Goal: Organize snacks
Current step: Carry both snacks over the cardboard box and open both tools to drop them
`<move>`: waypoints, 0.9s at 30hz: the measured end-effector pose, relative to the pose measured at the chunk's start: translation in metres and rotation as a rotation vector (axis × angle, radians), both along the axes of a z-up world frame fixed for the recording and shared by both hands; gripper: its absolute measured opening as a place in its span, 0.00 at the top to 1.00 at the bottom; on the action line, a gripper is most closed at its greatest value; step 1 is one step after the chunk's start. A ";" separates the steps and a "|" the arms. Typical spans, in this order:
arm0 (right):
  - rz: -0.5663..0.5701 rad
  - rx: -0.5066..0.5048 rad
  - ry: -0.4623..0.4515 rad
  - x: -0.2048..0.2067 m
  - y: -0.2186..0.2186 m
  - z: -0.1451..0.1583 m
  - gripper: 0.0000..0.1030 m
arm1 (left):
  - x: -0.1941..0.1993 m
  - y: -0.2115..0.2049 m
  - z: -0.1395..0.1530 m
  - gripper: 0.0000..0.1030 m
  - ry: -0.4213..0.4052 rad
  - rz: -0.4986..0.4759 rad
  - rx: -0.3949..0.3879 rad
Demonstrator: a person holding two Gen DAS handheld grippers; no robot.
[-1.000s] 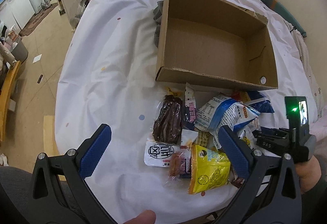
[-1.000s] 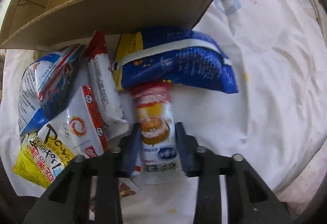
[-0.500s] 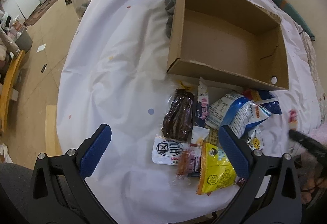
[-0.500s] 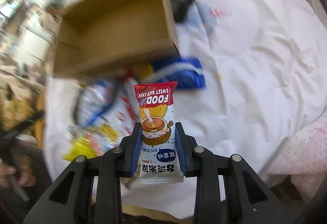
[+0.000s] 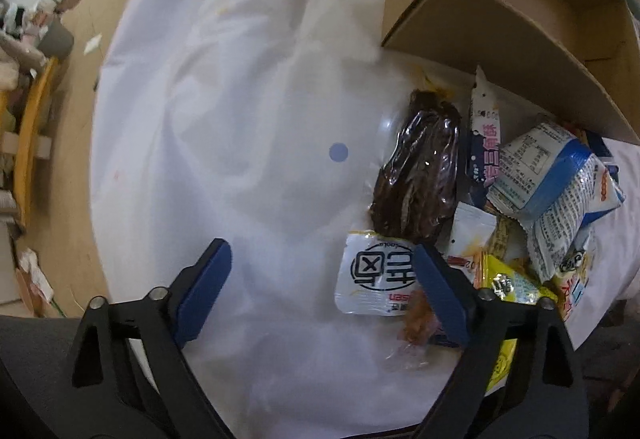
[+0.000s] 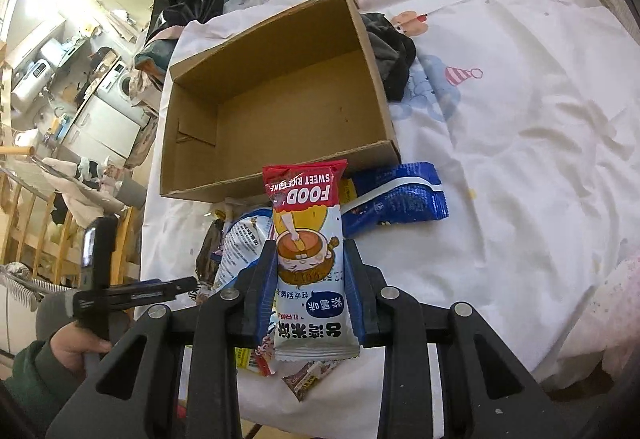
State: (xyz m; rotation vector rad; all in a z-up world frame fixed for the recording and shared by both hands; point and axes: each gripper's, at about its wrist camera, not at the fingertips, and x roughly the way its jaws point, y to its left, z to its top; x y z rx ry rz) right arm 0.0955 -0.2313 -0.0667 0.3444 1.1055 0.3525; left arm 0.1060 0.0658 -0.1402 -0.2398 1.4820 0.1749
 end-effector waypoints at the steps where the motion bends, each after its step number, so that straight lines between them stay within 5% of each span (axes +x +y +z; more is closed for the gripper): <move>1: 0.001 0.003 0.000 0.000 0.000 0.001 0.68 | 0.000 0.000 0.000 0.14 -0.005 0.008 -0.018; 10: -0.002 0.028 0.013 0.003 -0.002 -0.002 0.68 | -0.005 -0.021 0.021 0.16 -0.058 -0.064 -0.051; 11: -0.002 0.029 0.013 0.004 -0.002 -0.003 0.68 | -0.008 -0.023 0.023 0.21 -0.066 -0.071 -0.063; 13: -0.003 0.028 0.014 0.005 -0.001 -0.004 0.68 | -0.011 -0.030 0.023 0.61 -0.055 -0.089 -0.082; 14: -0.001 0.029 0.015 0.006 -0.001 -0.005 0.68 | -0.011 -0.032 0.020 0.66 -0.039 -0.080 -0.121; 16: -0.004 0.029 0.023 0.007 0.000 -0.006 0.68 | -0.010 -0.034 0.014 0.67 -0.026 -0.066 -0.191; 27: -0.010 0.010 0.028 0.005 0.001 -0.005 0.68 | -0.023 -0.041 -0.002 0.71 0.021 -0.086 -0.191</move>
